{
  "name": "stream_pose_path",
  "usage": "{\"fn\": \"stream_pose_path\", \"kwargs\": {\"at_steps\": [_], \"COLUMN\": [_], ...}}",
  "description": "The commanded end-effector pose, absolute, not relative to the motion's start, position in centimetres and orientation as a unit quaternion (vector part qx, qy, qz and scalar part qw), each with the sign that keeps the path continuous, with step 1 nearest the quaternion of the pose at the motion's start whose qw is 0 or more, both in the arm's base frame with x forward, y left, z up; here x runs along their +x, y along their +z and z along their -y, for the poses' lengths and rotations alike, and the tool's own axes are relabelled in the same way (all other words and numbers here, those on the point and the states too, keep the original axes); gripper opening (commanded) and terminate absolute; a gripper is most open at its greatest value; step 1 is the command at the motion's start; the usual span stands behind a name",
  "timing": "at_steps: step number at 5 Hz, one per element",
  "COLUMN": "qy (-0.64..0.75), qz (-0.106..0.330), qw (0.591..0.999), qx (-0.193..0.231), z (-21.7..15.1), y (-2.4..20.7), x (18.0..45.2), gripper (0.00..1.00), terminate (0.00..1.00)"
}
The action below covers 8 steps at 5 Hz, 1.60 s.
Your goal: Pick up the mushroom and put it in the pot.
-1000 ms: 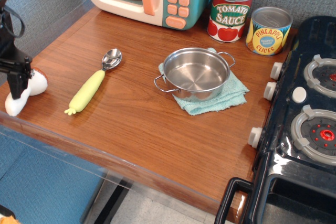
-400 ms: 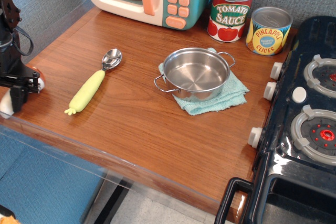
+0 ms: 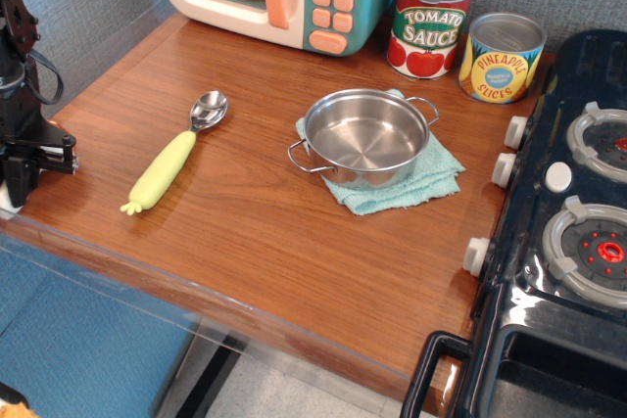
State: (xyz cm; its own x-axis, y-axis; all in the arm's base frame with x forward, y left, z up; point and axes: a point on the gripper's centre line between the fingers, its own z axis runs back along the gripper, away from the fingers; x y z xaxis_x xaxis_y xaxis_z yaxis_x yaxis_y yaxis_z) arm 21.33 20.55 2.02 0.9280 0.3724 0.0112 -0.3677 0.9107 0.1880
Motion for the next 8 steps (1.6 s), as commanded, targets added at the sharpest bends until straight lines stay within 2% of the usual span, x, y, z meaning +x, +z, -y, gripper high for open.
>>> {"fn": "stream_pose_path", "kwargs": {"at_steps": [1, 2, 3, 4, 5, 6, 8], "qy": [0.16, 0.109, 0.065, 0.034, 0.015, 0.007, -0.009], "qz": [0.102, 0.133, 0.149, 0.128, 0.097, 0.074, 0.059], "qw": [0.98, 0.984, 0.987, 0.991, 0.995, 0.997, 0.998], "qx": [0.064, 0.036, 0.008, 0.01, 0.029, 0.031, 0.011], "z": [-17.9, -13.2, -8.2, -4.3, -1.8, -0.9, 0.7], "y": [9.6, 12.8, 14.4, 13.3, 11.1, 9.0, 7.7], "x": [23.1, 25.5, 27.9, 29.4, 31.1, 32.7, 35.3], "gripper": [0.0, 0.0, 0.0, 0.0, 0.0, 0.0, 0.0], "terminate": [0.0, 0.0, 0.0, 0.0, 0.0, 0.0, 0.0]}}
